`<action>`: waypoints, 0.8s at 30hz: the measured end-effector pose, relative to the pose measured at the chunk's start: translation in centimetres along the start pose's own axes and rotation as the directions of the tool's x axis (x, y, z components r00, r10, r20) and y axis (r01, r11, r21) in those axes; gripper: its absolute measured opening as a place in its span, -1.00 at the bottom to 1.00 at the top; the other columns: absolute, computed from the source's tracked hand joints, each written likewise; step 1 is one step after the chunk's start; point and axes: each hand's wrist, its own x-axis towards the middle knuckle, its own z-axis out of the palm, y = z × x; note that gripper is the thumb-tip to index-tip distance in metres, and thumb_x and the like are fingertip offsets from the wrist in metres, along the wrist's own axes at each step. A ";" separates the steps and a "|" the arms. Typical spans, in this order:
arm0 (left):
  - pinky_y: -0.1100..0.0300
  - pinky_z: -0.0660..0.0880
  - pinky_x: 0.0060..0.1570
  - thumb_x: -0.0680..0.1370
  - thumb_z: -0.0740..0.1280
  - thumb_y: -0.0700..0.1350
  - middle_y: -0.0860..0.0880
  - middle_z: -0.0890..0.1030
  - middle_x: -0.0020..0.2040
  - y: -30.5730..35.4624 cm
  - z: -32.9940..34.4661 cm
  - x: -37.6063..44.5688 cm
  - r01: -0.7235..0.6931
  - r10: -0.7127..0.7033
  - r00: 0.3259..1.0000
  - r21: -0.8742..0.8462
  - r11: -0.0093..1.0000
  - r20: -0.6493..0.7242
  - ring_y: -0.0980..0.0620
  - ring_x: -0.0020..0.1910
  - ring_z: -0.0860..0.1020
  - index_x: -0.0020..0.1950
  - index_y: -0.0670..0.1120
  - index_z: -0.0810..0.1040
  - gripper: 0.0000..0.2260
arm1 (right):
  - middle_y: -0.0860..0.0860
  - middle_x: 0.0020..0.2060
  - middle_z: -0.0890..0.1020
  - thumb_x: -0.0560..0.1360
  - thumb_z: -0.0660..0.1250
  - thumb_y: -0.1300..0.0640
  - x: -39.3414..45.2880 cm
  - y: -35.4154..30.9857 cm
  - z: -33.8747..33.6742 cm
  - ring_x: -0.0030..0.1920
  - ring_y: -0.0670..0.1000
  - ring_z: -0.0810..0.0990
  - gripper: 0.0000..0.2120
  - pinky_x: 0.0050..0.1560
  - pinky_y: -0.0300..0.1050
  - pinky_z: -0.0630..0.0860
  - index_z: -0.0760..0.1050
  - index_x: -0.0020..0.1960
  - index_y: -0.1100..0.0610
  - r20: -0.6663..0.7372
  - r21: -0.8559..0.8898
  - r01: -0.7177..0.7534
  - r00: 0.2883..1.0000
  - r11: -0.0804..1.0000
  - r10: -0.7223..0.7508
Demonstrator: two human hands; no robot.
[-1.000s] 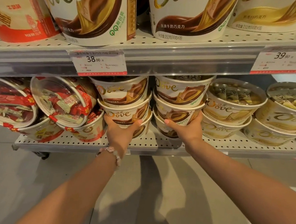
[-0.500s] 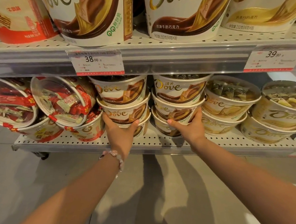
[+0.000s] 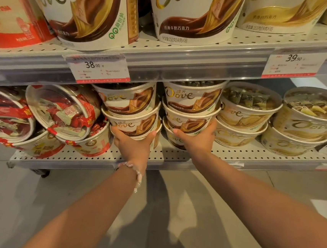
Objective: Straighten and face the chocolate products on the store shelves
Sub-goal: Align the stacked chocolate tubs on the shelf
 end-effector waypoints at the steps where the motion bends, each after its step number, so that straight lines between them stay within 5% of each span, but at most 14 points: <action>1: 0.05 0.30 0.28 0.23 0.60 -0.04 -0.18 0.23 0.41 -0.1 -0.2 0.2 -0.013 0.013 1.000 0.003 1.000 0.008 -0.16 0.36 0.31 0.51 0.02 -0.05 0.06 | 0.13 0.42 0.23 0.14 0.63 0.05 0.1 0.1 -0.1 0.41 0.13 0.25 0.15 0.36 0.04 0.27 -0.05 0.50 0.03 0.009 -0.012 0.006 1.000 1.000 -0.005; 6: 0.14 0.21 0.32 0.25 0.59 -0.05 -0.12 0.21 0.46 -0.5 -0.9 1.1 -0.064 0.063 0.996 0.016 0.998 0.060 -0.09 0.42 0.26 0.53 -0.01 -0.09 0.08 | 0.12 0.42 0.26 0.13 0.64 0.04 1.1 0.1 -1.4 0.42 0.13 0.26 0.18 0.39 0.12 0.29 -0.06 0.50 0.06 0.140 -0.038 0.048 0.989 0.998 -0.043; 11: -0.03 0.27 0.39 0.23 0.60 -0.05 -0.10 0.27 0.43 -0.7 -1.3 1.8 -0.054 0.054 0.992 -0.003 0.999 0.117 -0.08 0.40 0.30 0.53 0.01 -0.07 0.08 | 0.04 0.37 0.37 0.13 0.64 0.07 2.1 0.1 -2.8 0.37 0.06 0.34 0.14 0.37 0.09 0.32 -0.02 0.48 0.06 0.267 -0.056 0.085 0.961 0.995 -0.067; 24: -0.03 0.30 0.37 0.23 0.61 -0.14 -0.04 0.35 0.39 -0.6 -2.0 1.9 -0.066 0.078 0.982 -0.072 0.995 0.175 -0.02 0.36 0.35 0.51 0.02 -0.01 0.04 | 0.05 0.41 0.32 0.15 0.63 0.07 2.6 -0.3 -3.5 0.40 0.06 0.30 0.17 0.38 0.10 0.31 -0.07 0.50 0.09 0.345 -0.086 0.093 0.937 0.992 -0.058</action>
